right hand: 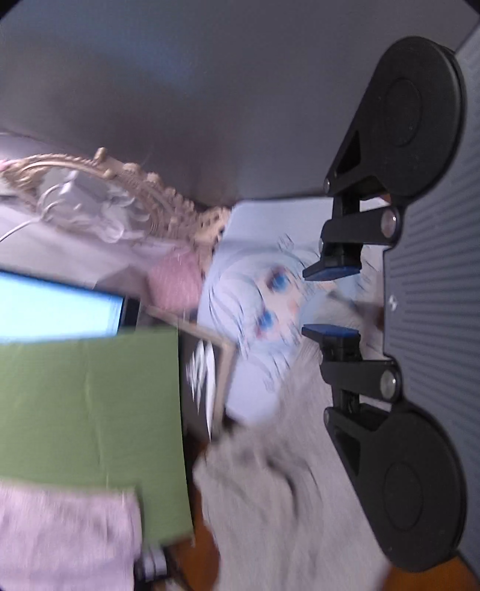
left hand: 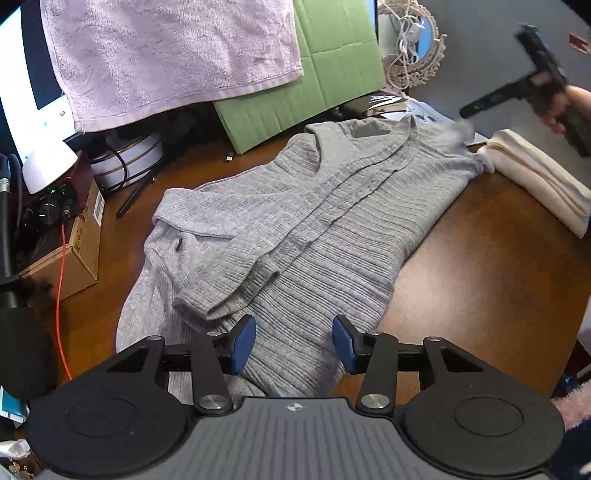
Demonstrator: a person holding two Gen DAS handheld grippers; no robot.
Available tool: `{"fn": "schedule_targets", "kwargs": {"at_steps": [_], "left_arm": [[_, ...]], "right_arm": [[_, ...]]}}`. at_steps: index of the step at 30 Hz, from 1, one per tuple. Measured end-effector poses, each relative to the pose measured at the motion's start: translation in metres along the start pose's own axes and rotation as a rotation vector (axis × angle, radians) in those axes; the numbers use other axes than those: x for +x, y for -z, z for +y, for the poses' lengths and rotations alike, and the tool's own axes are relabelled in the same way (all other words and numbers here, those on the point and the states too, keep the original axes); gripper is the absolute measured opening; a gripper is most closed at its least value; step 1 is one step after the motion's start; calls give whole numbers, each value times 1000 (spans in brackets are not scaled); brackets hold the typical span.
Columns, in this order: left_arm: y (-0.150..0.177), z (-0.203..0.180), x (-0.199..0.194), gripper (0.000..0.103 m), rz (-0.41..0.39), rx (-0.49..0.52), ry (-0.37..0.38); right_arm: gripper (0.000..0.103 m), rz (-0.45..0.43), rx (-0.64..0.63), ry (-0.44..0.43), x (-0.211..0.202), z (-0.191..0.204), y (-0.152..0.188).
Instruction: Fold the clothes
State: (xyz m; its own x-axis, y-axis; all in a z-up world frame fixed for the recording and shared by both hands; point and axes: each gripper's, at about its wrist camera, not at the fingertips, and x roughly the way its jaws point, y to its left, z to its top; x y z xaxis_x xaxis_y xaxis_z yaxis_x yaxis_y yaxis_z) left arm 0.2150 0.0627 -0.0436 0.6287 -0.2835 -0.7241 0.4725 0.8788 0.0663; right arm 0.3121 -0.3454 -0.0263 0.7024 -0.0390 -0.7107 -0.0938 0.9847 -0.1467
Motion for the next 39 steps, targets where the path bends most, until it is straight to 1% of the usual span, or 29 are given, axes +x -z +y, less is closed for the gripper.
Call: {"fn": "schedule_targets", "kwargs": {"at_steps": [2,4,6,7,9,10,11,12,13,15,16,18,19,20,21,22,23,25,29,31,33,35,37,38,39], "left_arm": [[3,-3,-5,45,-6,8,2],[7,-4,-8,45,-6,7,1],[11,-6,-11,45,-2,5,3],[14,-6,-13,45,1,4,4],[19,-9,-15,45,8,11,-4],[22,-10,-15,45,13,16,-15],[24,-11,-15,45,18,21,-27],[26,-12,-16,46,20,23,-39],[28,-11,-18,45,20,23,-50],[32,-9,-21,46,23,18,-70],[34,-7,-24,46,26,13,-81],[41,0,-30,46,33,-18,-91],[44,6,-32,41,34,-45,-87],[47,11,-35,37,34,-74,-80],[49,16,-37,28,33,-99,-79],[50,19,-39,16,35,-110,-88],[51,21,-40,12,39,-116,-91],[52,25,-43,11,49,-130,-81],[56,32,-51,11,72,-152,-60],[55,32,-55,20,79,-153,-57],[51,30,-61,21,73,-138,-63],[45,27,-70,24,59,-107,-76],[37,27,-79,34,31,-94,-83],[33,26,-82,35,14,-88,-83],[28,25,-81,35,-1,-76,-78]], "right_arm": [[28,-8,-61,-35,-18,17,23],[30,-18,-126,14,-28,32,40],[32,-30,-155,76,-33,40,53],[32,-33,-153,69,-35,43,58],[32,-31,-151,-32,-34,49,70],[32,-21,-161,-60,-31,53,75],[32,-10,-181,-58,-26,59,79],[29,-8,-206,-38,-21,64,81],[29,-5,-217,-32,-17,66,83],[8,16,-198,-45,-9,65,84],[7,27,-187,-44,-6,63,86],[6,39,-174,-10,-7,57,90],[5,49,-168,5,-8,54,92],[5,48,-159,-3,-11,51,94],[5,49,-151,-4,-13,51,95],[5,49,-152,4,-15,52,97],[5,50,-164,13,-16,55,98],[5,45,-165,19,-18,57,99],[5,50,-129,-5,-21,51,99],[5,50,-123,-22,-25,50,99],[10,47,-100,-49,-32,46,98],[13,13,-84,-67,-47,40,94],[22,-33,-86,-71,-63,37,87],[26,-62,-96,-75,-71,39,84],[27,-95,-112,-88,-78,43,80]]}}
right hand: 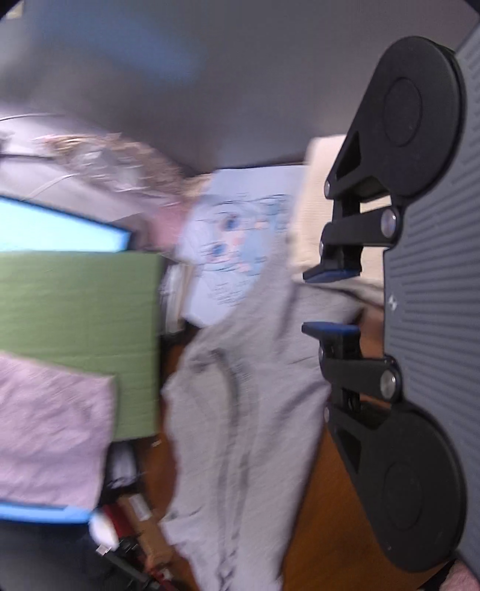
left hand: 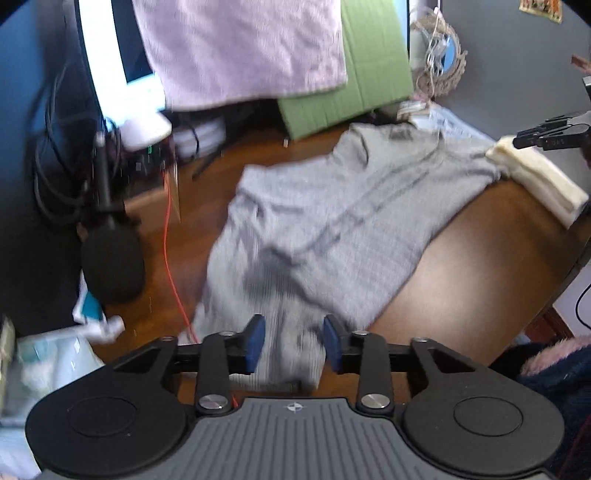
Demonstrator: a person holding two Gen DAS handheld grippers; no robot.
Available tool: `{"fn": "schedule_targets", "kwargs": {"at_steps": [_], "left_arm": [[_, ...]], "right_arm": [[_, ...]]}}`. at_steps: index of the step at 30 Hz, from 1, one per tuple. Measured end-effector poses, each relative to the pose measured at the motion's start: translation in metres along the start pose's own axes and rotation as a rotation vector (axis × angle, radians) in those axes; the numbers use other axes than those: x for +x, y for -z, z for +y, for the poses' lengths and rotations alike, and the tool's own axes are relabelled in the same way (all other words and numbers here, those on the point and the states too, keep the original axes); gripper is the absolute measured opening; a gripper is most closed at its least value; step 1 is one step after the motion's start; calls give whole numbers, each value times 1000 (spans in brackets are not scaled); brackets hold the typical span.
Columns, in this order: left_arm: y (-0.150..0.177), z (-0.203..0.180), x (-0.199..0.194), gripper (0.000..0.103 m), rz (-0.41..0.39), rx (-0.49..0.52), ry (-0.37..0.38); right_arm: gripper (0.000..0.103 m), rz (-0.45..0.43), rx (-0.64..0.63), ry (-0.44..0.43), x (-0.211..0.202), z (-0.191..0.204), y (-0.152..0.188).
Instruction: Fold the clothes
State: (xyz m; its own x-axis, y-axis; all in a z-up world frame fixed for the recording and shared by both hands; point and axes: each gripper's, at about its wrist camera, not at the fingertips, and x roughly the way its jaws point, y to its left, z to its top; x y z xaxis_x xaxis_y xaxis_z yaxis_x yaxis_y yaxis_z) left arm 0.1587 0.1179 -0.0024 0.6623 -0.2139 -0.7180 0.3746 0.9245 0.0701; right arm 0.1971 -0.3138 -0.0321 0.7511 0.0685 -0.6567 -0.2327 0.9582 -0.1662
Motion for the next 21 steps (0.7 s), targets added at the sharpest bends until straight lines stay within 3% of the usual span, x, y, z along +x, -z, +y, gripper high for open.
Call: {"fn": "schedule_targets", "kwargs": {"at_steps": [5,7,9,13,17,21], "left_arm": [[-16,-12,26,36,-38,58,34],[-15,-14,40,19,-41,44,59],[-11,-11,48,9,-48,10,109],[-4,-5,58,8,-44,-38,130],[0,2,58,8,-58,-87,153],[2,4,57,8,-61,-86,169]], "right_arm": [[43,-133,-179,-235,-6,74,-37],[45,-162,-264,-337,5,115,-50],[45,-189,-361,-425,16,158,-59],[45,-222,-593,-535,41,234,-70],[45,-251,-810,-526,65,282,-65],[45,-267,-955,-416,90,303,-62]]}}
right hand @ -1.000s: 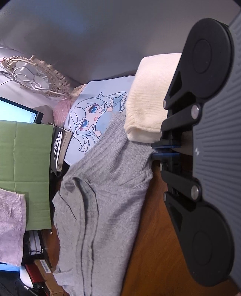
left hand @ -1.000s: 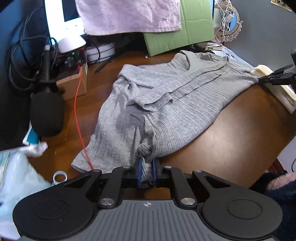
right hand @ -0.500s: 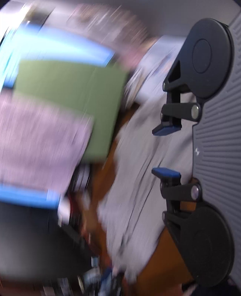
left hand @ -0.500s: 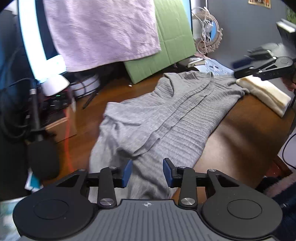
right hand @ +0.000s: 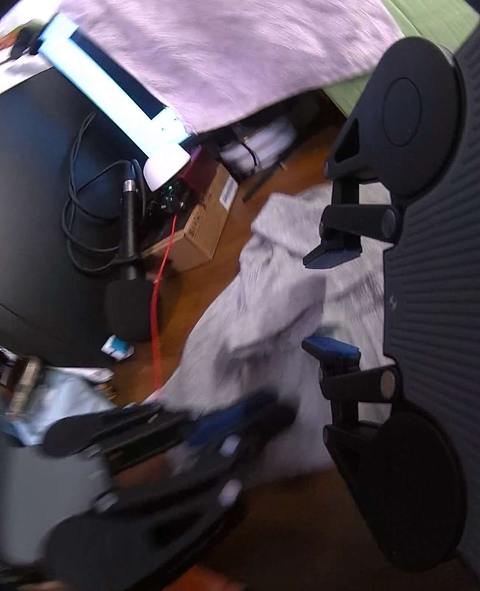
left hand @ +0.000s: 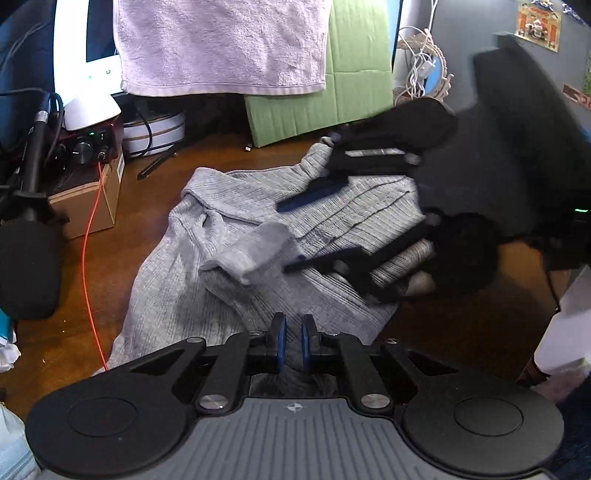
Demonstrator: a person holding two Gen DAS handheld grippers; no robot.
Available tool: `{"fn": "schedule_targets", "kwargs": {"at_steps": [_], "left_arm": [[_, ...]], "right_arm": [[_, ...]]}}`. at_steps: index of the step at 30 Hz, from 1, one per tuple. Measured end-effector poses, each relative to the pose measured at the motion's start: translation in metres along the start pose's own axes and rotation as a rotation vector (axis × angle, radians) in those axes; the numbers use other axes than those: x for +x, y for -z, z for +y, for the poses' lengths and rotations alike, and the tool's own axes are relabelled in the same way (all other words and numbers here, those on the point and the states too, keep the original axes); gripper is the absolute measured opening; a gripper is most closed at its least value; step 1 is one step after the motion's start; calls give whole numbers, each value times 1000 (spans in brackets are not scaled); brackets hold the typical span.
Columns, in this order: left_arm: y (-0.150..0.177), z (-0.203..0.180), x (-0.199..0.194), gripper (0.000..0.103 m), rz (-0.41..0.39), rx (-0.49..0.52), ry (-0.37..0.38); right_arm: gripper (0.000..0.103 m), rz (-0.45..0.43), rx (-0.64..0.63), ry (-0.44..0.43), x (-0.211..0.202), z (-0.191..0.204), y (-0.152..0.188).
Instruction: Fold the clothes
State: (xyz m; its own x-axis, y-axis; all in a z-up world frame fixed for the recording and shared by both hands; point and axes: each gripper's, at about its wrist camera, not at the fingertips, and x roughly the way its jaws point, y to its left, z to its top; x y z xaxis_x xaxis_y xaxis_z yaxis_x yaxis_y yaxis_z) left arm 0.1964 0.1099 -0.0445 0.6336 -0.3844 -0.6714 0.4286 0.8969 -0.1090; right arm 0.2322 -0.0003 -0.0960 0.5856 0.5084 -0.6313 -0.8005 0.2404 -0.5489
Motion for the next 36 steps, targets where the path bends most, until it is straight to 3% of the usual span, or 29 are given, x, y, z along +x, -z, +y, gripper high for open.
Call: {"fn": "schedule_targets", "kwargs": {"at_steps": [2,7,10,13,15,18,21,25,31,36], "left_arm": [[0,2,-1,8,1,-13,9],[-1,4,-2,8,6,-31,23],[-2,4,-2,8,9,-31,25],[-3,3,-2,8,16,-23,24],[-5,3,-2,8,27,-20,25],[-10,2,-1,8,50,-10,27],[-18,-1,-2,8,47,12,15],[-31,-14,4,9,19,44,58],[-36,-37,39,8,42,130,94],[-31,-39,36,9,46,140,92]], "right_arm": [[45,3,-3,18,9,-9,-1],[45,23,280,0,32,-67,1],[46,43,376,-52,40,-89,9],[51,2,490,-106,22,-109,19],[58,-29,554,-108,5,-121,26],[59,-44,621,-82,-23,-132,40],[59,-27,606,-58,-45,-124,52],[63,3,525,-91,-56,-97,59],[63,66,384,-42,-28,-73,50],[63,80,295,36,-10,-84,47]]}}
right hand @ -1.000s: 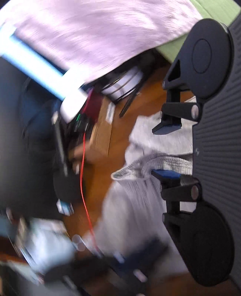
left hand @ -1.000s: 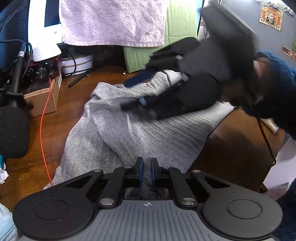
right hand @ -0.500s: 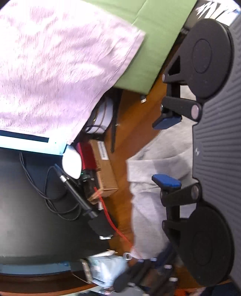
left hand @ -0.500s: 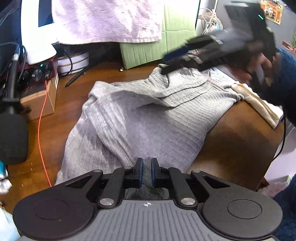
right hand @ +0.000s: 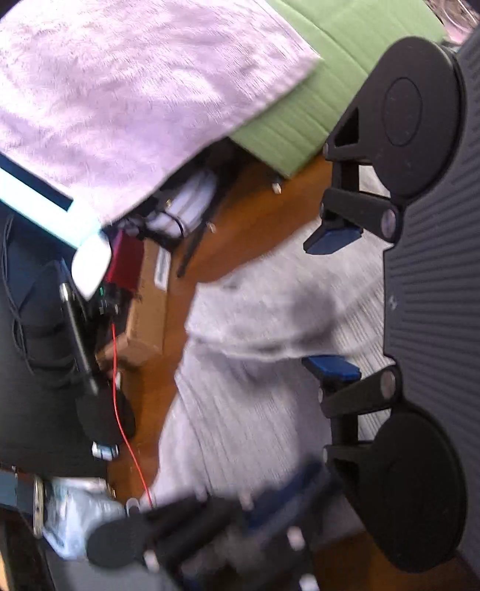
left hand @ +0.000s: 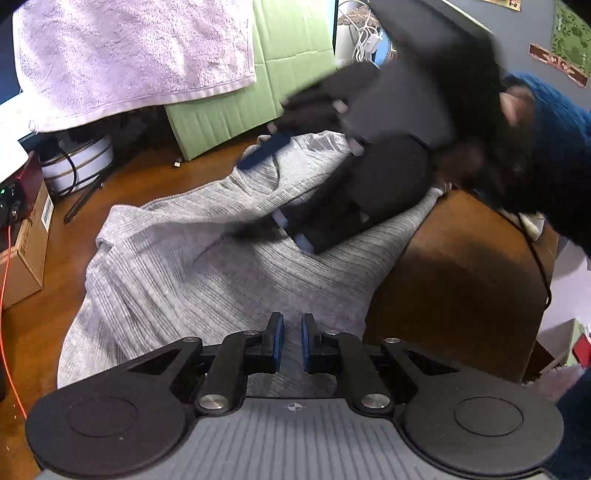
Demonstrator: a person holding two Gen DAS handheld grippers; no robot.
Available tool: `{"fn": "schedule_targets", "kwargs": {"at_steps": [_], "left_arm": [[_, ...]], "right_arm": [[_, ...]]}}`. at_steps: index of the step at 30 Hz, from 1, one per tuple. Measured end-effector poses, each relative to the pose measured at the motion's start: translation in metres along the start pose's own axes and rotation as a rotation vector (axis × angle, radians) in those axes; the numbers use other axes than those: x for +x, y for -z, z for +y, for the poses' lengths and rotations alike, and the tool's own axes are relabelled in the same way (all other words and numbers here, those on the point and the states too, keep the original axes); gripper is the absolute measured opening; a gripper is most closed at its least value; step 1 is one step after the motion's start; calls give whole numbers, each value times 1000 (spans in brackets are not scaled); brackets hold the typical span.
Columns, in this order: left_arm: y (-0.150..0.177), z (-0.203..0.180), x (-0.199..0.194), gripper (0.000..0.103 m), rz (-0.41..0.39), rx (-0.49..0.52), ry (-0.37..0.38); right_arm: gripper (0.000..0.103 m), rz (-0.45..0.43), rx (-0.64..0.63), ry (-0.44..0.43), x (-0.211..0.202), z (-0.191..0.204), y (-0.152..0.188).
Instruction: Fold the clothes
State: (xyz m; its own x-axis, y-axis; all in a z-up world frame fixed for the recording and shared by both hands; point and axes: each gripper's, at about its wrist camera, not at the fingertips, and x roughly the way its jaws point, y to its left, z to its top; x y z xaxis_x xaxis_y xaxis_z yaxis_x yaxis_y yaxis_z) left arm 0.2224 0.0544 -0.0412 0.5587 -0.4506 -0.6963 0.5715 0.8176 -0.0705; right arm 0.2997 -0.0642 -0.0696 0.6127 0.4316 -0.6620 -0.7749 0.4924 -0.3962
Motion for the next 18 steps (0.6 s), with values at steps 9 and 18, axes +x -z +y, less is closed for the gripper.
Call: {"fn": "schedule_targets", "kwargs": {"at_steps": [9,18], "left_arm": [[6,-1,-3,9,6,-30,8],[-23,-19,4,8,-48,19,69]], "right_arm": [[63,35,186,0,20,-66,-2],[63,47,228,11,-44,-70,48]]}}
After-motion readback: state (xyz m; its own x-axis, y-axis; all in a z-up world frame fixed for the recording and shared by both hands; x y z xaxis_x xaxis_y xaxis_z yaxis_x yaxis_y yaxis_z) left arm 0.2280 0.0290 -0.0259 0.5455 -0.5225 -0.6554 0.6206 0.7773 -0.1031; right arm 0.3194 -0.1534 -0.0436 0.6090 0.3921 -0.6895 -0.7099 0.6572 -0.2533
